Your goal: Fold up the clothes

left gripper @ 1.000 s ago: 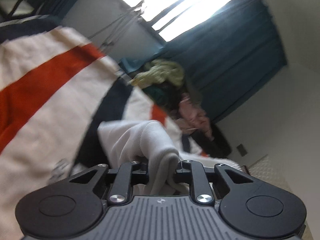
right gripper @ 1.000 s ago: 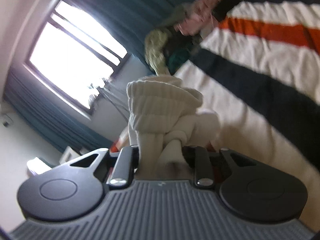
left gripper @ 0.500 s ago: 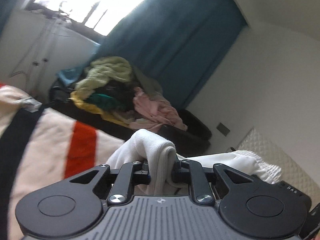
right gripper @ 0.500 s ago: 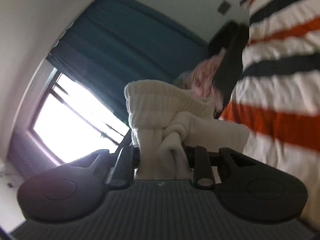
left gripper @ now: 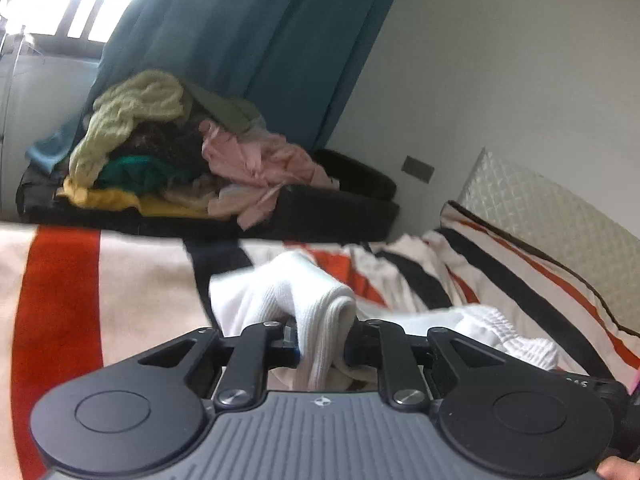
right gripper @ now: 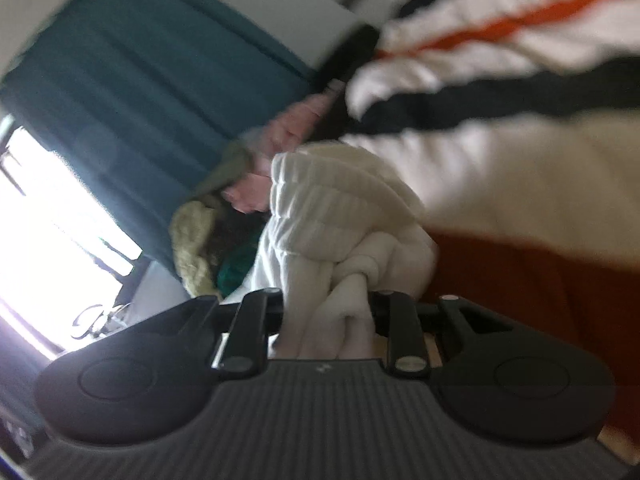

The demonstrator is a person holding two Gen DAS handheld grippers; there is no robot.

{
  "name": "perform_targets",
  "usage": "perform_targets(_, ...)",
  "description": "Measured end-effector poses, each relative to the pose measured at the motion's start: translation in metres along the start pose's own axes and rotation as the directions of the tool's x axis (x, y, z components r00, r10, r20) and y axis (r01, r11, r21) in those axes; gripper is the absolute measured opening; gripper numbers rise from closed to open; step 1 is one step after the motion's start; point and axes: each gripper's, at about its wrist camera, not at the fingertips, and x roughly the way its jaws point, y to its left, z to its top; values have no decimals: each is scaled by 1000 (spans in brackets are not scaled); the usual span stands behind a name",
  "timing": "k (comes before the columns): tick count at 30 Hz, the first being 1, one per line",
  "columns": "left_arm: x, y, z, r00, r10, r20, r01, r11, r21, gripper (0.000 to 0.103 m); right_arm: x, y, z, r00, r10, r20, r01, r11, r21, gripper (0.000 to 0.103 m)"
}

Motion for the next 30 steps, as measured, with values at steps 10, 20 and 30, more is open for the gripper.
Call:
perform_targets(10, -41, -13, -48, 971, 127, -203, -96, 983, 154, 55, -43, 1, -49, 956, -261, -134, 266, 964, 17, 42)
perform_targets(20, -203, -114, 13, 995, 90, -52, -77, 973, 218, 70, -172, 102, -25, 987, -156, -48, 139, 958, -249, 42)
perform_targets(30, -367, -203, 20, 992, 87, 94, -111, 950, 293, 103, -309, 182, -16, 1000, -2, 25, 14, 879, -477, 43)
